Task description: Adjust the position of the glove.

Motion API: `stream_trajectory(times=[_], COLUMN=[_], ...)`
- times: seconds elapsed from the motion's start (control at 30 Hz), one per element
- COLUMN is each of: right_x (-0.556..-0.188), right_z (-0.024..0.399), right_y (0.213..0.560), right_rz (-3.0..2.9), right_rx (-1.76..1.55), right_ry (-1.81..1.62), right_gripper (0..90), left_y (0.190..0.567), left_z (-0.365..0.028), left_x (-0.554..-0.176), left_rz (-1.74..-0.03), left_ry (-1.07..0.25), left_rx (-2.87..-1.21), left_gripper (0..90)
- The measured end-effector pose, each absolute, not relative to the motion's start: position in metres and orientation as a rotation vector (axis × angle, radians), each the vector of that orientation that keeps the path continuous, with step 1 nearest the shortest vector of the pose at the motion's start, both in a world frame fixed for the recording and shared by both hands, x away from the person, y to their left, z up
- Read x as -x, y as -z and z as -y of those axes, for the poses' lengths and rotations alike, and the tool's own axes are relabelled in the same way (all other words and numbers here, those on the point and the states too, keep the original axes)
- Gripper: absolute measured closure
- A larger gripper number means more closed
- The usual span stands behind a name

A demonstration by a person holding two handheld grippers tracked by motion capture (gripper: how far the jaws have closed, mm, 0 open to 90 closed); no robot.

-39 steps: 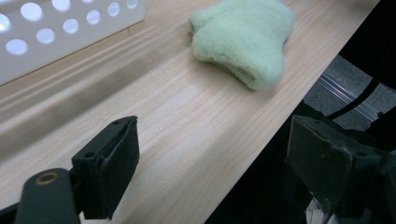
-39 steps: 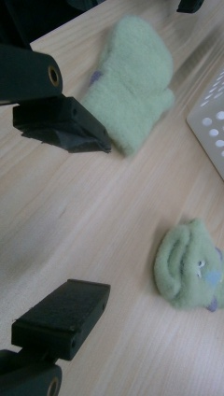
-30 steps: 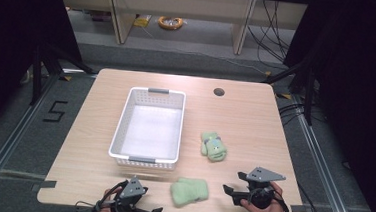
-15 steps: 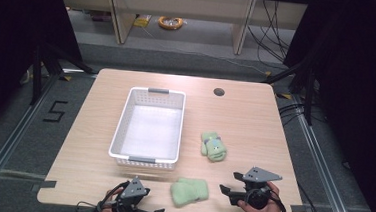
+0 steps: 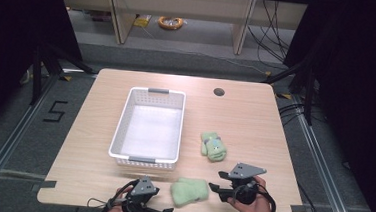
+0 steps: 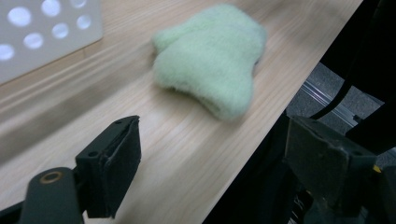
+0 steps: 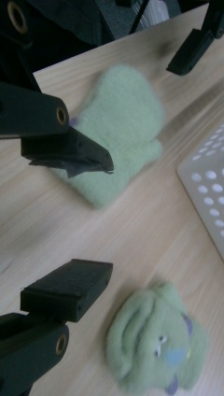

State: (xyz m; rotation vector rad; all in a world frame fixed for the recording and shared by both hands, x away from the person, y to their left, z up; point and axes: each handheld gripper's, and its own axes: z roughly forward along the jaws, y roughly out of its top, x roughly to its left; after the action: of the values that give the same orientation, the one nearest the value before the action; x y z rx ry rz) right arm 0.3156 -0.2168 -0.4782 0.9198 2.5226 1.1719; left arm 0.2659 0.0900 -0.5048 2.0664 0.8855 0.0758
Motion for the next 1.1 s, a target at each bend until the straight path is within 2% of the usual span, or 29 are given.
stream_trajectory(times=[0.4, 0.57, 0.7, 0.73, 0.77, 0.9, 0.93, 0.97, 1.0, 1.03, 1.1], right_x=[-0.332, -0.335, -0.338, -0.338, -0.339, -0.339, -0.338, -0.337, -0.337, -0.337, -0.337], right_z=[0.190, 0.187, 0.182, 0.182, 0.181, 0.182, 0.182, 0.182, 0.182, 0.183, 0.185], right_y=[0.484, 0.485, 0.491, 0.491, 0.494, 0.496, 0.497, 0.498, 0.498, 0.499, 0.498], right_rz=[-2.639, -2.659, -2.667, -2.667, -2.685, -2.716, -2.705, -2.699, -2.699, -2.698, -2.718], right_rx=[-0.787, -0.809, -0.811, -0.811, -0.810, -0.830, -0.848, -0.857, -0.857, -0.863, -0.872], right_ry=[-1.091, -1.065, -1.059, -1.059, -1.033, -1.014, -1.040, -1.039, -1.039, -1.051, -1.051], right_gripper=[53.2, 55.9, 58.5, 58.5, 60.2, 63.0, 64.0, 66.7, 66.7, 68.7, 76.4], left_y=[0.502, 0.504, 0.507, 0.507, 0.509, 0.509, 0.508, 0.509, 0.509, 0.509, 0.509], left_z=[-0.067, -0.061, -0.058, -0.058, -0.056, -0.056, -0.057, -0.057, -0.057, -0.057, -0.057], left_x=[-0.277, -0.283, -0.286, -0.286, -0.287, -0.289, -0.290, -0.289, -0.289, -0.289, -0.288], left_rz=[-0.836, -0.840, -0.863, -0.863, -0.864, -0.846, -0.842, -0.841, -0.841, -0.837, -0.837], left_ry=[-0.112, -0.113, -0.113, -0.124, -0.122, -0.122, -0.136, -0.125, -0.125, -0.113, -0.099], left_rx=[-2.110, -2.139, -2.159, -2.170, -2.176, -2.188, -2.186, -2.174, -2.174, -2.170, -2.178], left_gripper=[21.3, 25.9, 35.9, 35.9, 41.0, 47.0, 50.8, 60.4, 65.5, 65.5, 71.6])
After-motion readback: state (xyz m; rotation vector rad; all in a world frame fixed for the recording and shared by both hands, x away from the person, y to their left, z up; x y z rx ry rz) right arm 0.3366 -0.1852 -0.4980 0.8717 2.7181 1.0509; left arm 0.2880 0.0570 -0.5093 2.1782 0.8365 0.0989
